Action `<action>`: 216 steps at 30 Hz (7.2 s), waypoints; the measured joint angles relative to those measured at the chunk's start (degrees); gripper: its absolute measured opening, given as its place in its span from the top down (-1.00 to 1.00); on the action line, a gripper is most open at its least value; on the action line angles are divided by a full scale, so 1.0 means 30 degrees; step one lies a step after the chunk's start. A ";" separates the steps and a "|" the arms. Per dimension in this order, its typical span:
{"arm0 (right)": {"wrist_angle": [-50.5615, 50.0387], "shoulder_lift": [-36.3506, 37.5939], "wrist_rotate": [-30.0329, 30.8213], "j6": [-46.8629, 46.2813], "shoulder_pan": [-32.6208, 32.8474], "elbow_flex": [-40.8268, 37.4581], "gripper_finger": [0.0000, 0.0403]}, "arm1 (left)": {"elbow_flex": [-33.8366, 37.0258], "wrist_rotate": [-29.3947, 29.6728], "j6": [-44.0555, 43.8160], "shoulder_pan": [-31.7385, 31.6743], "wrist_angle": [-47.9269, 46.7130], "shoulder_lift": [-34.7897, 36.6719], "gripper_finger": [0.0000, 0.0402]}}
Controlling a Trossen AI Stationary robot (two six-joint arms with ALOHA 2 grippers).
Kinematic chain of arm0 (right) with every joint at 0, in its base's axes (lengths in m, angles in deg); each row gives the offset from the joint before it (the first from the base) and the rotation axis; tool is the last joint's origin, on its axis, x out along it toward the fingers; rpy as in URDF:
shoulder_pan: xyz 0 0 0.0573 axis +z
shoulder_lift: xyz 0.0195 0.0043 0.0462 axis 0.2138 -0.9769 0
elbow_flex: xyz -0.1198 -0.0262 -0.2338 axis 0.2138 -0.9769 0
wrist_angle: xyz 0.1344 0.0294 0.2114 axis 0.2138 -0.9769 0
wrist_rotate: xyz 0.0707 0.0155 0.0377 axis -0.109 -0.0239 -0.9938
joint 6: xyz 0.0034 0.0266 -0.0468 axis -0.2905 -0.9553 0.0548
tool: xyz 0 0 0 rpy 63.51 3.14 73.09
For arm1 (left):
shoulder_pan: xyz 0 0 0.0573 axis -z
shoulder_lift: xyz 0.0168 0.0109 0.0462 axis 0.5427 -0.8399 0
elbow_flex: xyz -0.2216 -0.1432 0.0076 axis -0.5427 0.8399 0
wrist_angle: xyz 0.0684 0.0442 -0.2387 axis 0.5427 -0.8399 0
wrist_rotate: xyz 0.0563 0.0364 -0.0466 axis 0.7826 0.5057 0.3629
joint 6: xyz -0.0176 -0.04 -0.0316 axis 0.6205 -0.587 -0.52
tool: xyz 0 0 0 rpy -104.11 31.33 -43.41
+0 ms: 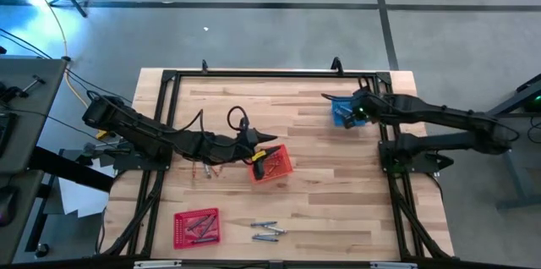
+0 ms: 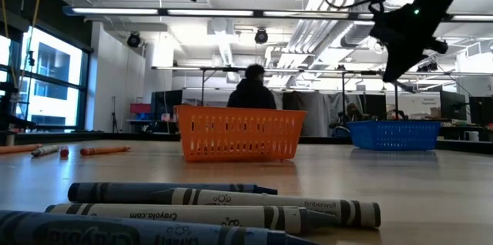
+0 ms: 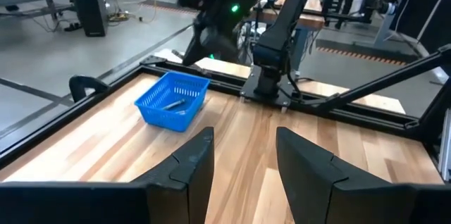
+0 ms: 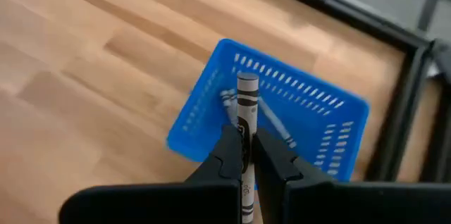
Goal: Sort crayons
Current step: Put the gray crayon into the blue bin, then put the right orange crayon into the orange bin
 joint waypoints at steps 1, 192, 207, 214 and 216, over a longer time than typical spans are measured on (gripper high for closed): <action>0.0323 -0.0260 0.0226 0.0675 -0.0304 0.0000 1.00 | 0.0000 0.0000 0.0000 0.0000 0.0066 0.0000 0.31; 2.1884 -1.0230 0.2821 1.2109 1.4799 0.5712 0.31 | -0.3220 0.8388 -0.3099 0.4932 -0.6335 -0.1118 1.00; 2.2744 -1.0293 0.2802 1.1766 1.4647 0.5712 0.31 | -0.3228 0.8631 -0.2438 0.5158 -0.4668 -0.1473 1.00; 2.3052 -1.0293 0.1579 1.1456 1.4202 0.5712 0.31 | -0.3220 0.8850 -0.1070 0.5195 -0.3353 -0.1909 1.00; 2.3053 -1.0286 0.1082 1.1266 1.4071 0.5712 0.31 | -0.3220 0.8982 -0.0983 0.5195 -0.3342 -0.1909 1.00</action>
